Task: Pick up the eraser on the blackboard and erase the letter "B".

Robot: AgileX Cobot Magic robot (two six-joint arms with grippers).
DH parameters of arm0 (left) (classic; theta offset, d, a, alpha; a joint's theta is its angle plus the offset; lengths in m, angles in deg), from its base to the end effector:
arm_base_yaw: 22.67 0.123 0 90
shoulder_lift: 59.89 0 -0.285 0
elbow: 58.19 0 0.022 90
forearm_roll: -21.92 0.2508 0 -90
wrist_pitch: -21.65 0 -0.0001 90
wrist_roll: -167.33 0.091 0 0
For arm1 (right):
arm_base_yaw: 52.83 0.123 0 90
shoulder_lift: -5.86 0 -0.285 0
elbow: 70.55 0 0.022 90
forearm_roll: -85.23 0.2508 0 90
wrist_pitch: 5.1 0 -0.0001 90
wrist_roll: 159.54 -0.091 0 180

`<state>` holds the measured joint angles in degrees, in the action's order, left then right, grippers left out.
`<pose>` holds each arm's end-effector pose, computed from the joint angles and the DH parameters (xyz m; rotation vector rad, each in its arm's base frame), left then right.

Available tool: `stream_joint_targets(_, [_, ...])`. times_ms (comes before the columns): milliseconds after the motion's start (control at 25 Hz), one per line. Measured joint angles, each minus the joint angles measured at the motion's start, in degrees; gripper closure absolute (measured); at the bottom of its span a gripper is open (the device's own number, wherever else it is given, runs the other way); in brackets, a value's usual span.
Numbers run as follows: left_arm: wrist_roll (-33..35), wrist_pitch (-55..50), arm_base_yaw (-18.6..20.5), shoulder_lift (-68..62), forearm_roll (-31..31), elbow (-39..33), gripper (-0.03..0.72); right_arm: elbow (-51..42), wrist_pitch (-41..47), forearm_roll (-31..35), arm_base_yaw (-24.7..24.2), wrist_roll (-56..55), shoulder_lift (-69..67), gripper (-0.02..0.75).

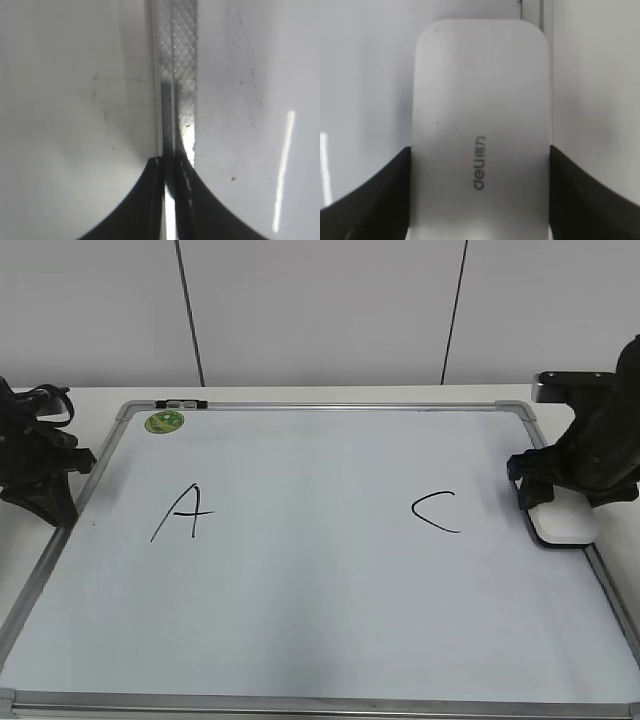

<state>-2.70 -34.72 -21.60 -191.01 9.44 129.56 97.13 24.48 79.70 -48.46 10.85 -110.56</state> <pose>0.4105 -0.0087 0.1286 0.0540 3.1065 -0.2808 0.3691 0.0239 0.1540 0.0229 2.7586 -0.0230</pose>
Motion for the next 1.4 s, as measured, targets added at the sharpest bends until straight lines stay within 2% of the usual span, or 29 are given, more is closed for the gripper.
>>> stream_joint_targets(240, [0.0, 0.0, 0.0, 0.0, 0.0, 0.0, 0.678, 0.0, -1.1, 0.4, 0.0, 0.3, -1.2, 0.199])
stream_joint_targets(320, [0.0, 0.0, 0.0, 0.0, 0.0, 0.0, 0.678, 0.0, -1.2, 0.5, 0.0, 0.4, -1.3, 0.186])
stream_joint_targets(400, [0.0, 0.0, 0.0, 0.0, 0.0, 0.0, 0.678, 0.0, -1.6, 0.7, 0.0, 0.5, -1.5, 0.138])
stream_joint_targets(560, [0.0, 0.0, 0.0, 0.0, 0.0, 0.0, 0.678, 0.0, -1.5, 0.9, 0.0, 0.6, -1.7, 0.108])
stream_joint_targets(1040, [0.0, 0.0, 0.0, 0.0, -0.4, 0.0, 0.662, 12.5, 11.6, -1.7, 0.0, 1.2, 1.2, 0.125])
stream_joint_targets(1160, [0.3, -0.5, 0.0, 0.0, -0.7, 0.2, 0.596, 13.8, 13.4, -2.0, 0.0, 1.7, 2.0, 0.136])
stream_joint_targets(1360, [0.4, -6.8, 0.0, -0.9, -1.0, 5.4, 0.330, 14.1, 15.2, -2.0, 0.0, 2.5, 2.4, 0.143])
stream_joint_targets(1400, [0.4, -8.6, 0.0, -1.0, -1.1, 7.2, 0.298, 14.1, 15.4, -1.8, 0.0, 2.9, 2.5, 0.143])
